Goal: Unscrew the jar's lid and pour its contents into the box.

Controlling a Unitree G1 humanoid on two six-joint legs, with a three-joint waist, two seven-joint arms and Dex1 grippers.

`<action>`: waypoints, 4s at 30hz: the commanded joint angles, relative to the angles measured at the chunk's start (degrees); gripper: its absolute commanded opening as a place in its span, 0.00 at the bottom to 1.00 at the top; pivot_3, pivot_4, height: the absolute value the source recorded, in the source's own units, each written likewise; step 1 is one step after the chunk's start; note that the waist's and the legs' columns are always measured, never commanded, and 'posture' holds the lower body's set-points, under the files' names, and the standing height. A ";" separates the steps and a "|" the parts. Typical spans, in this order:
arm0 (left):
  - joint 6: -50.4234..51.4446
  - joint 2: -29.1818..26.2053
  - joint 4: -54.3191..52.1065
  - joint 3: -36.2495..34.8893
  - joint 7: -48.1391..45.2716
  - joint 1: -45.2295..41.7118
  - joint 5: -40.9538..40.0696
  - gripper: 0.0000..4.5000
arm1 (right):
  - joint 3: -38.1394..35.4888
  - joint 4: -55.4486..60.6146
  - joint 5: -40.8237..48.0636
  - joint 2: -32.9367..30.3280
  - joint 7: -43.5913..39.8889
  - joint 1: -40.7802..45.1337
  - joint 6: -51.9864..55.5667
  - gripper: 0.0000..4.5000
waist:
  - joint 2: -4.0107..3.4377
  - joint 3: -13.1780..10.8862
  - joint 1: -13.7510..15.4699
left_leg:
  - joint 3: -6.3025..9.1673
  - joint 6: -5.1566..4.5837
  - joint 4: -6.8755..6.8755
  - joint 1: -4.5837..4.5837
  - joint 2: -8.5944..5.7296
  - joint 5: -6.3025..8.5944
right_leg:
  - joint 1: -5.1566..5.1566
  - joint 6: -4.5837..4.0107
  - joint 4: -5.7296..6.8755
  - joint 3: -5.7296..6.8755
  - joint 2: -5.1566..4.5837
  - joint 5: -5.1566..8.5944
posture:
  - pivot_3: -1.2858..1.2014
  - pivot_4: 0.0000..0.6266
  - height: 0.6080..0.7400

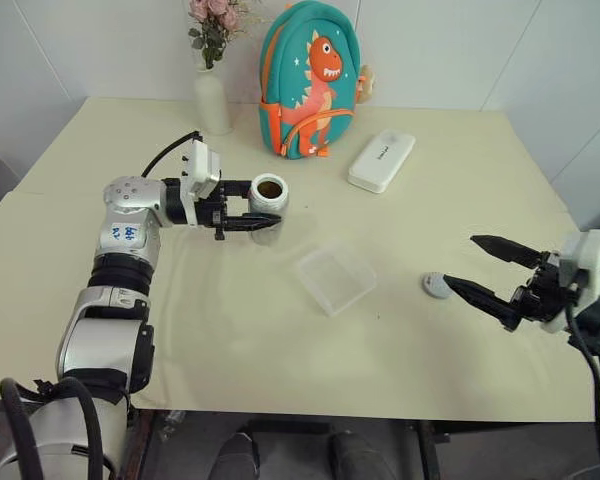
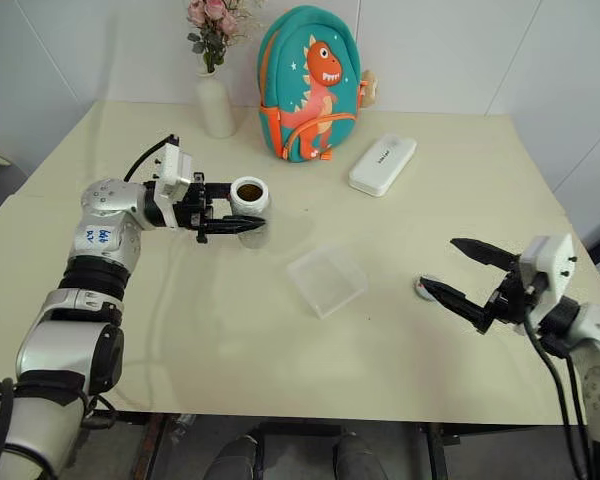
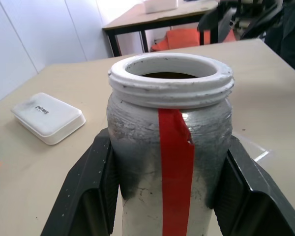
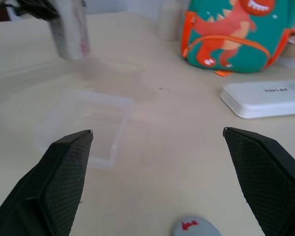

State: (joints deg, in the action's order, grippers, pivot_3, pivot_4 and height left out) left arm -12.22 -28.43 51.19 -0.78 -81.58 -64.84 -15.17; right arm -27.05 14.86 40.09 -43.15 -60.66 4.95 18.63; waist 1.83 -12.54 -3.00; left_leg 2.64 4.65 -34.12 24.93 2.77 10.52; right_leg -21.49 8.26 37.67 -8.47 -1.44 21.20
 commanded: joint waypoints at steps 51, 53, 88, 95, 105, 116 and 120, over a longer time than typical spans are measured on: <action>-34.96 4.98 8.68 71.12 140.27 -33.63 107.59 0.46 | -6.99 7.40 14.24 -0.77 1.13 -7.40 7.17 0.99 | 0.33 -0.18 1.55 | -0.21 -0.12 -0.10 0.23 -0.14 0.09 | -0.11 0.33 -0.28 -0.33 0.00 -0.09 | 0.52 0.24 1.00; -33.65 5.07 8.48 71.74 141.99 -33.71 108.07 0.46 | -6.60 7.06 13.87 -0.61 1.01 -7.10 6.97 0.99 | 0.33 -0.18 1.53 | -0.21 -0.12 -0.10 0.24 -0.14 0.09 | -0.12 0.33 -0.27 -0.33 0.00 -0.09 | 0.52 0.24 1.00; -3.59 1.08 -1.22 73.43 154.84 -26.55 113.66 0.46 | -2.61 2.07 9.63 -1.51 -0.95 -0.87 5.57 0.99 | 0.32 -0.17 1.51 | -0.22 -0.11 -0.63 0.19 -0.15 0.08 | -0.09 0.35 0.28 -0.33 0.00 -0.09 | 0.52 0.24 1.00; -1.95 1.88 2.02 74.29 155.09 -25.92 114.33 0.46 | -2.24 3.03 9.76 -0.93 -0.24 -1.13 5.78 0.99 | 0.32 -0.17 1.46 | -0.22 -0.12 -0.66 0.20 -0.15 0.08 | -0.09 0.36 0.28 -0.33 0.00 -0.10 | 0.52 0.24 1.00; 0.00 4.66 7.78 76.06 158.51 -27.61 115.26 0.46 | -1.01 2.59 9.28 -0.82 0.31 0.01 5.51 0.99 | 0.32 -0.18 1.52 | -0.22 -0.13 -0.69 0.22 -0.16 0.09 | -0.09 0.37 0.27 -0.32 0.00 -0.11 | 0.52 0.24 1.00; 0.54 5.62 13.47 75.69 159.69 -29.74 113.72 0.46 | -0.60 2.64 9.32 -0.73 0.88 0.34 5.90 0.99 | 0.33 -0.18 1.47 | -0.23 -0.13 -0.69 0.20 -0.16 0.10 | -0.08 0.38 0.27 -0.32 0.00 -0.10 | 0.52 0.24 1.00; -2.49 5.74 13.25 74.67 159.15 -29.47 111.60 0.46 | -0.06 2.20 9.18 -0.73 0.92 1.16 5.89 0.99 | 0.33 -0.18 1.52 | -0.22 -0.14 -0.70 0.23 -0.16 0.10 | -0.09 0.38 0.26 -0.32 -0.01 -0.11 | 0.52 0.24 1.00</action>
State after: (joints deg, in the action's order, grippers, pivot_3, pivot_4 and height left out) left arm -13.54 -22.91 65.10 75.36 77.09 -93.66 98.53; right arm -26.97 16.42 48.92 -44.11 -59.94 5.61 25.05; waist 2.16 -12.72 -1.49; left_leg 2.42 4.52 -34.82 25.16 2.61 10.62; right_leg -21.57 8.64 37.94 -8.78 -1.45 21.10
